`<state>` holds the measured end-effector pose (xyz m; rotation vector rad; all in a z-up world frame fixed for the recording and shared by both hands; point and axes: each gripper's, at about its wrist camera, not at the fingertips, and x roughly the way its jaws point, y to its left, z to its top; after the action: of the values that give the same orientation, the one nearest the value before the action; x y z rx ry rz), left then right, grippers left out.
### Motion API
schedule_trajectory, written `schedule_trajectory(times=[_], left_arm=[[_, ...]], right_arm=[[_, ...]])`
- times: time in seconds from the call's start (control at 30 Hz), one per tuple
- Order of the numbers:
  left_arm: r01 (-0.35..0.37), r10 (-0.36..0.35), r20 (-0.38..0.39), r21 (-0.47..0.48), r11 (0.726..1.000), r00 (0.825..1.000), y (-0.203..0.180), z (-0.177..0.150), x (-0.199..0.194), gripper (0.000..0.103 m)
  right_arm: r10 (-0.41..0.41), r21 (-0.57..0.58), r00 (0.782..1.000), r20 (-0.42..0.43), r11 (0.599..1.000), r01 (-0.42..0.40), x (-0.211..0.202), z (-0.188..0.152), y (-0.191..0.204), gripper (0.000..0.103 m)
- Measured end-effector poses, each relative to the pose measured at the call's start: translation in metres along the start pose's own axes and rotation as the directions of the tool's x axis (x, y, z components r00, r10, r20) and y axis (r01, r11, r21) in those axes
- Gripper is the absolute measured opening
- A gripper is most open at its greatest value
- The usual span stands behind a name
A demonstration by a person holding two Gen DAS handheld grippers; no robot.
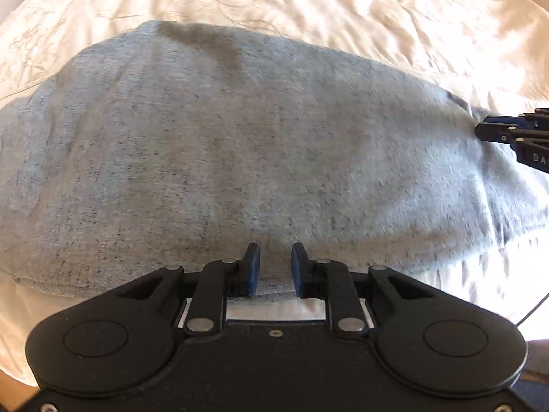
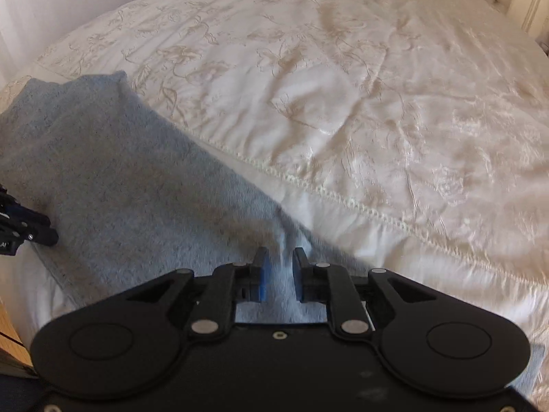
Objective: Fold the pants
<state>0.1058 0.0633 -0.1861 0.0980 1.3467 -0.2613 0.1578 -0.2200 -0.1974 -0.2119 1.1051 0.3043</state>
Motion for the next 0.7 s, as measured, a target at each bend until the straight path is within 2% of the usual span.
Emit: schedule_trajectory(times=[0.07, 0.17, 0.27, 0.37, 0.43, 0.5, 0.6, 0.7], left_arm=[[-0.006, 0.007, -0.026, 0.057, 0.998, 1.000, -0.004, -0.006, 0.007, 0.028], [0.010, -0.005, -0.042, 0.105, 0.994, 0.999, -0.001, -0.010, 0.010, 0.028], [0.049, -0.042, -0.065, 0.118, 0.992, 0.997, 0.007, -0.006, 0.007, 0.028], [0.083, -0.074, -0.074, 0.130, 0.988, 0.995, 0.014, 0.003, -0.002, 0.026], [0.125, -0.121, -0.038, 0.126, 0.984, 0.992, 0.016, 0.013, -0.014, 0.026], [0.145, -0.144, -0.012, 0.128, 0.981, 0.989, 0.013, 0.023, -0.022, 0.026], [0.161, -0.163, 0.013, 0.114, 0.980, 0.986, 0.000, 0.040, -0.027, 0.026], [0.159, -0.162, 0.026, 0.087, 0.983, 0.986, -0.015, 0.051, -0.027, 0.026]], right_arm=[[-0.051, 0.083, 0.996, -0.075, 0.995, 0.057, 0.006, -0.026, -0.004, 0.018], [-0.131, 0.237, 0.984, -0.120, 0.959, 0.156, -0.003, -0.063, -0.015, 0.018], [-0.178, 0.382, 0.966, -0.187, 0.893, 0.239, -0.014, -0.085, -0.029, 0.018], [-0.236, 0.451, 0.955, -0.181, 0.843, 0.294, -0.032, -0.088, -0.037, 0.019], [-0.249, 0.474, 0.961, -0.119, 0.836, 0.275, -0.046, -0.082, -0.039, 0.019], [-0.233, 0.481, 0.971, -0.053, 0.846, 0.229, -0.055, -0.069, -0.039, 0.019], [-0.169, 0.443, 0.985, 0.022, 0.885, 0.142, -0.046, -0.040, -0.036, 0.019], [-0.074, 0.362, 0.996, 0.047, 0.931, 0.052, -0.024, -0.013, -0.029, 0.019]])
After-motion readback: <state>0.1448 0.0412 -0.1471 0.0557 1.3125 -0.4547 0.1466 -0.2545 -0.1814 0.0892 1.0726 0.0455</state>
